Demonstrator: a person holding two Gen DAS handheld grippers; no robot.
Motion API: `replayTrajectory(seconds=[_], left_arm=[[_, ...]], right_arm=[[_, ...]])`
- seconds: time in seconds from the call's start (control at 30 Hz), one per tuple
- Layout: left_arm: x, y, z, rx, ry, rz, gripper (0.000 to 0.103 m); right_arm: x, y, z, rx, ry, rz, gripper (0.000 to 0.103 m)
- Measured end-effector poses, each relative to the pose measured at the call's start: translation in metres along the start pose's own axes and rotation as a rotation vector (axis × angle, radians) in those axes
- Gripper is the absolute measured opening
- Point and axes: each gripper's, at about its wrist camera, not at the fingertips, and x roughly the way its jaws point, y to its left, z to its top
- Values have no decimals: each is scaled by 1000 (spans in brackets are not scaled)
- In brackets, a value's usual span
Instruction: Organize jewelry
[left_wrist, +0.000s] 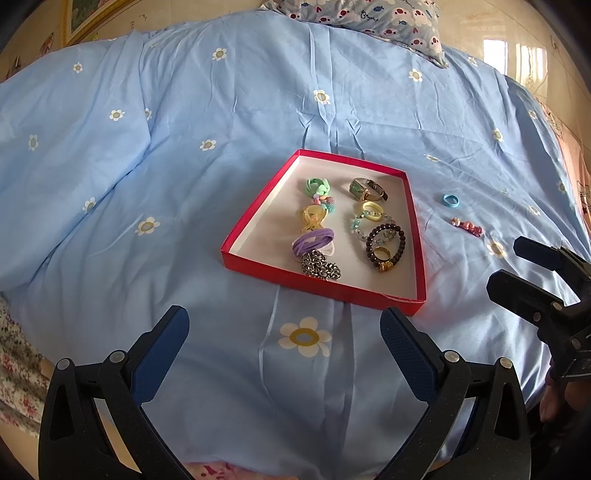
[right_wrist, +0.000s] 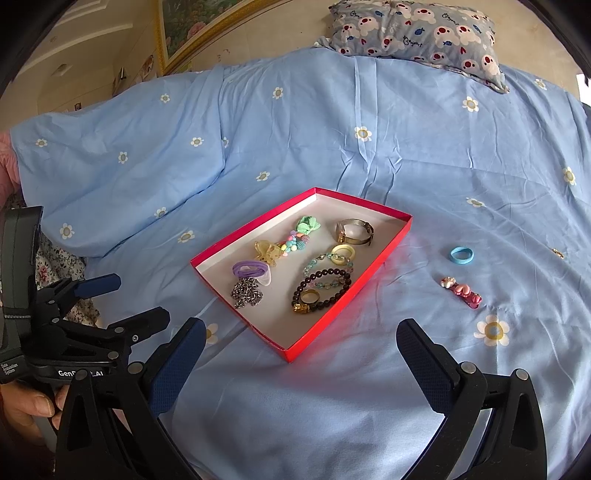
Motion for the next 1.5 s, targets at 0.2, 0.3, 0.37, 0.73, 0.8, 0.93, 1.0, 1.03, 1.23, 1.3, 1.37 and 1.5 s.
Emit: replayTrajectory(seconds=[0.2,0.3,0.37,0.73,0.8,0.93,1.0,1.03,1.23,1.3,1.37,1.5], left_arm=[[1,0,-1,0,1,-2,103],[1,0,-1,0,0,0,103],[1,0,-1,0,-1,0,103],[3,1,0,8,-2,3,103],[3,1,0,8,-1,1,103],[3,1,0,8,-1,1,103],[3,1,0,8,-3,2,103],[3,1,0,8,-3,1,103],[3,1,0,7,-2,1,103],[3,1,0,7,-2,0,103],[3,2,0,7,-2,1,103],[4,2,0,8,-2,1,103]], right_arm=[[0,0,0,-1,1,-1,103],[0,0,0,0,1,-1,103],[0,0,0,0,0,-2,103],[0,1,0,0,1,-1,103],[0,1,0,0,1,-2,103],[0,2,-1,1,2,-1,103],[1,2,-1,1,3,-2,103],[1,2,-1,1,3,-2,103],[2,4,-3,1,5,-1,103],[2,4,-3,1,6,-1,103],[3,5,-3,1,6,-2,103],[3,4,-3,4,6,-1,103]])
